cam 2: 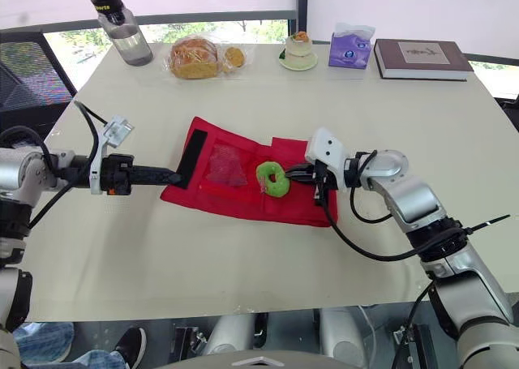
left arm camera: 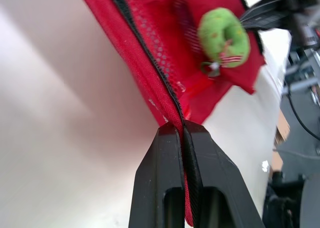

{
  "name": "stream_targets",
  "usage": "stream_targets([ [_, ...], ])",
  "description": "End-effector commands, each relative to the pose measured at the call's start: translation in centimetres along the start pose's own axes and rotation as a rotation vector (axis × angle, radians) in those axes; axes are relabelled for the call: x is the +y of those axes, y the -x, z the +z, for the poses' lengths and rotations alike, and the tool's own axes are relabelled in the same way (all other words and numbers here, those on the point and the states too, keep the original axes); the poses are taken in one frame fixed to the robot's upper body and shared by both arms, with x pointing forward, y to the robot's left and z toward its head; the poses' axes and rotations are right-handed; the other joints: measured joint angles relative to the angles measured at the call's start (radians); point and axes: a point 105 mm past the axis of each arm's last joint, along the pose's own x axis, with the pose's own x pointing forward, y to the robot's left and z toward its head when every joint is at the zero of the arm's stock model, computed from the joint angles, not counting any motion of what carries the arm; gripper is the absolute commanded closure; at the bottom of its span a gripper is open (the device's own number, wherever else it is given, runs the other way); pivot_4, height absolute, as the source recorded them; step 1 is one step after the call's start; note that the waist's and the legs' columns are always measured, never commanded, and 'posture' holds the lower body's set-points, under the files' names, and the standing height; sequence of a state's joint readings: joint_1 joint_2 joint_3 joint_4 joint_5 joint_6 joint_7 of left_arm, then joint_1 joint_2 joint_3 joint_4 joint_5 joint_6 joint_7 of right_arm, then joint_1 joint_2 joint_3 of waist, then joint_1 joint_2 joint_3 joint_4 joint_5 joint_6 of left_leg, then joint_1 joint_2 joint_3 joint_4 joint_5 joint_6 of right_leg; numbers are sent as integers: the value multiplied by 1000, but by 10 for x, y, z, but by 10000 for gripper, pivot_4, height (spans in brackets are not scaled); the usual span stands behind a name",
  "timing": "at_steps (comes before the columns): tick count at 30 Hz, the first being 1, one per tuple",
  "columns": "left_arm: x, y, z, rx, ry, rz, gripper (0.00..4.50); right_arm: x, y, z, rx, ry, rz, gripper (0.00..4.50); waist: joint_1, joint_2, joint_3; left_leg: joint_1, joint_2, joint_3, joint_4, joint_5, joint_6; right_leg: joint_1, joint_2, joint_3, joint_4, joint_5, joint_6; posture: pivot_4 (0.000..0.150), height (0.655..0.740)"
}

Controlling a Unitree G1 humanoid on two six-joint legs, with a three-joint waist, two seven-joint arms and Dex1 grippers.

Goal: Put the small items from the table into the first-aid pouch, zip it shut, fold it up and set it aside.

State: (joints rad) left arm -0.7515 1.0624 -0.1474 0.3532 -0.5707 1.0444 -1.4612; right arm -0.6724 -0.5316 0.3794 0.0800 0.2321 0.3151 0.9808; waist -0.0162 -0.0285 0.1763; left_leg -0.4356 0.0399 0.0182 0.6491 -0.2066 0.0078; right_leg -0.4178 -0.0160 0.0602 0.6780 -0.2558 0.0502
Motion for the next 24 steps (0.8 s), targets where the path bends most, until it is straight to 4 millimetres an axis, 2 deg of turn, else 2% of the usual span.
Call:
stream_targets([
  [1, -31, -10, 25, -12, -117, -112, 45000, -6, -3, -12, 74, 66, -10, 44802, 2, 0, 0, 0, 0, 0, 0, 0, 0, 0, 0, 0, 0, 0, 0, 1500, 7387],
  [4, -47, -23, 35, -7, -176, -176, 45000, -7, -7, -24, 112, 77, -8, 44802, 1, 0, 0, 2, 0, -1, 2, 0, 0, 2, 0, 0, 1, 0, 1, 1500, 7387],
  [7, -56, -38, 42, 0, -246, -198, 45000, -7, -11, -29, 122, 73, -5, 44802, -2, 0, 0, 3, 0, -1, 2, 0, 0, 3, 0, 0, 1, 0, 0, 1500, 7387],
  [10, -82, -72, 59, -44, -350, -316, 45000, -9, -20, -31, 120, 68, -7, 44802, 1, 0, 0, 5, 0, -3, 4, 0, 0, 6, 1, -2, 2, 0, 1, 1500, 7387],
  [12, -93, -85, 67, -78, -374, -371, 45000, -10, -22, -30, 111, 64, -11, 44802, 5, -1, -1, 4, 0, -4, 5, 0, 0, 7, 1, -2, 2, 0, 1, 1500, 7387],
  [15, -99, -102, 75, -126, -377, -402, 45000, -11, -24, -31, 99, 48, -15, 44802, -7, -1, -1, 4, -1, -3, 5, 0, 0, 7, 1, -1, 2, 1, 2, 1500, 7387],
  [18, -104, -116, 75, -130, -375, -438, 45000, -9, -26, -31, 86, 36, -15, 44802, -23, -1, -1, 4, 0, -4, 4, 0, 0, 7, 2, 0, 2, 1, 2, 1500, 7387],
  [21, -105, -121, 71, -122, -371, -467, 45000, -11, -25, -26, 51, 14, -40, 44802, -25, -1, -1, 4, 0, -5, 3, 0, 0, 7, 2, -1, 2, 1, 2, 1500, 7387],
  [24, -98, -124, 72, -126, -355, -455, 45000, -18, -14, -14, -18, -19, -95, 44802, -21, -1, -1, 4, 0, -5, 3, 0, 0, 7, 2, -1, 2, 1, 2, 1500, 7387],
])
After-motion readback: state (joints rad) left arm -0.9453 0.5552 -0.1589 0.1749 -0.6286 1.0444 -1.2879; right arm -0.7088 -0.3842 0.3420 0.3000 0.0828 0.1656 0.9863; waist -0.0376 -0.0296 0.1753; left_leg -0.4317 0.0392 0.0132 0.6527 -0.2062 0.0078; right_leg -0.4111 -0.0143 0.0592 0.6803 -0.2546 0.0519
